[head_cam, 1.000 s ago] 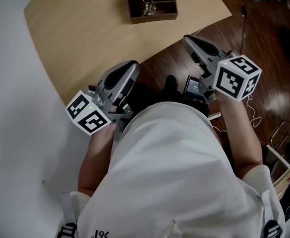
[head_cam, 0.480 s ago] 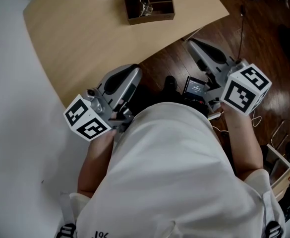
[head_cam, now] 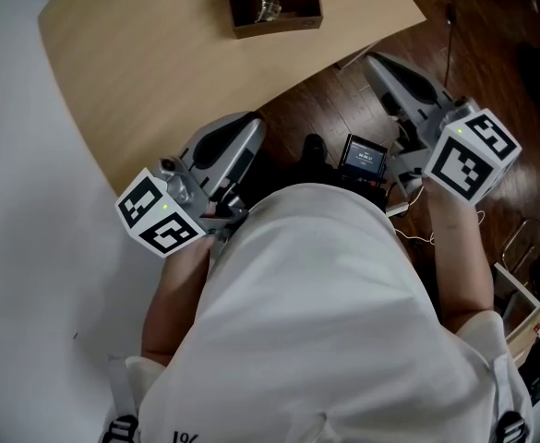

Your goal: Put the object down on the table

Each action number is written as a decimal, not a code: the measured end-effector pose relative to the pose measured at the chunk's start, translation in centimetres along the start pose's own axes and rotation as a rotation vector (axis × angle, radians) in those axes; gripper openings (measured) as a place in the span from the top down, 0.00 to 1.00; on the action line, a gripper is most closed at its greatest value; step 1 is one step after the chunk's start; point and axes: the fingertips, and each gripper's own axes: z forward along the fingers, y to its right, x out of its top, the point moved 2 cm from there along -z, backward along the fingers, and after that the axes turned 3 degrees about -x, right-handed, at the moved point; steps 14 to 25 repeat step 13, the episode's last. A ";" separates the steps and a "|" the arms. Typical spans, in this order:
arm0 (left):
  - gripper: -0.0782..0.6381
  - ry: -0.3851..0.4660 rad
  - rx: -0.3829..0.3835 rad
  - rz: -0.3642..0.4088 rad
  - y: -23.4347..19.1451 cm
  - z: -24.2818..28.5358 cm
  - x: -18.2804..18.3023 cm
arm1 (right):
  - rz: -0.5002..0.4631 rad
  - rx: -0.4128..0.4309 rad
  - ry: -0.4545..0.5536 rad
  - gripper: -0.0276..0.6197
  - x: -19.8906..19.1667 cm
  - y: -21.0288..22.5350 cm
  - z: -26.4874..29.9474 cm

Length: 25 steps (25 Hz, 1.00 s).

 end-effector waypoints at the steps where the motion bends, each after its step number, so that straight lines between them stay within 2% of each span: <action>1: 0.89 0.000 0.000 -0.002 0.0 0.0 0.0 | -0.001 0.000 0.000 0.95 0.1 0.1 0.0; 25: 0.89 -0.002 0.002 -0.007 -0.3 0.4 0.1 | -0.003 -0.003 -0.015 0.95 0.0 0.7 0.6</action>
